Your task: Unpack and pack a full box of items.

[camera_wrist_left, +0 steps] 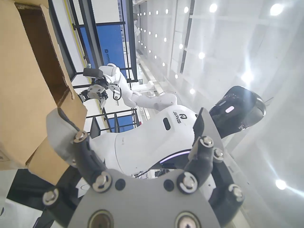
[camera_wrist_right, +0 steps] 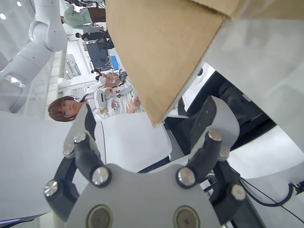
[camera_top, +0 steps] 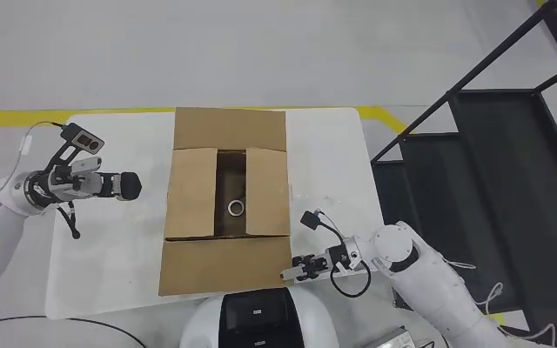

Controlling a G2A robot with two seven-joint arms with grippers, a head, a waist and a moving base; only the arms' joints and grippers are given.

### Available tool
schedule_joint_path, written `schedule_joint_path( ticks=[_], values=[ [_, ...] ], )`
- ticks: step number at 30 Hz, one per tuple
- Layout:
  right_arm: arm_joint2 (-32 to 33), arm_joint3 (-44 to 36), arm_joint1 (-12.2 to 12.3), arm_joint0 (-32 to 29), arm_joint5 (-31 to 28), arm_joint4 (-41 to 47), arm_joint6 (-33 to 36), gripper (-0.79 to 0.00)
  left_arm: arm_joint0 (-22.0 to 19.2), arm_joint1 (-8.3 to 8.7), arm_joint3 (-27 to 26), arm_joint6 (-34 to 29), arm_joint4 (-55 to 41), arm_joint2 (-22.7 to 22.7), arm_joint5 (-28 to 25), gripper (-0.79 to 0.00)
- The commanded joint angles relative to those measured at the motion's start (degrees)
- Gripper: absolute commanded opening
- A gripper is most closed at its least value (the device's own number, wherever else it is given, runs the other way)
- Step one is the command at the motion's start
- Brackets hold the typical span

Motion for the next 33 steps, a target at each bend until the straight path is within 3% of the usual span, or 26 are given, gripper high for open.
schedule_joint_path(
  ticks=[1, 10, 19, 28, 33],
  values=[
    [-1.17, 0.34, -0.31, 0.46, -0.83, 4.75, 0.93, 0.000, 0.54, 0.11, -0.41, 0.00, 0.47, -0.87, 0.00, 0.000],
    [-3.54, -2.86, -0.82, 1.20, -1.97, 19.13, 6.57, 0.000, 3.17, 0.47, -1.04, 0.00, 0.62, -5.28, 0.00, 0.000],
    [-3.45, 0.65, -2.15, 8.37, -4.94, 26.06, 0.64, 0.000, 4.73, 0.27, -3.13, 0.00, 1.46, -7.00, 0.00, 0.000],
    [-6.59, 9.30, -3.83, 17.17, -4.84, 19.14, -6.98, 0.000, 6.25, 1.23, -10.10, 0.00, 5.20, -5.93, 0.00, 0.000],
    [-8.27, 12.30, -4.59, 19.73, -4.77, 16.98, -9.13, 0.000, 5.92, 1.54, -12.82, 0.00, 10.47, -2.63, 0.00, 0.000]
  ],
)
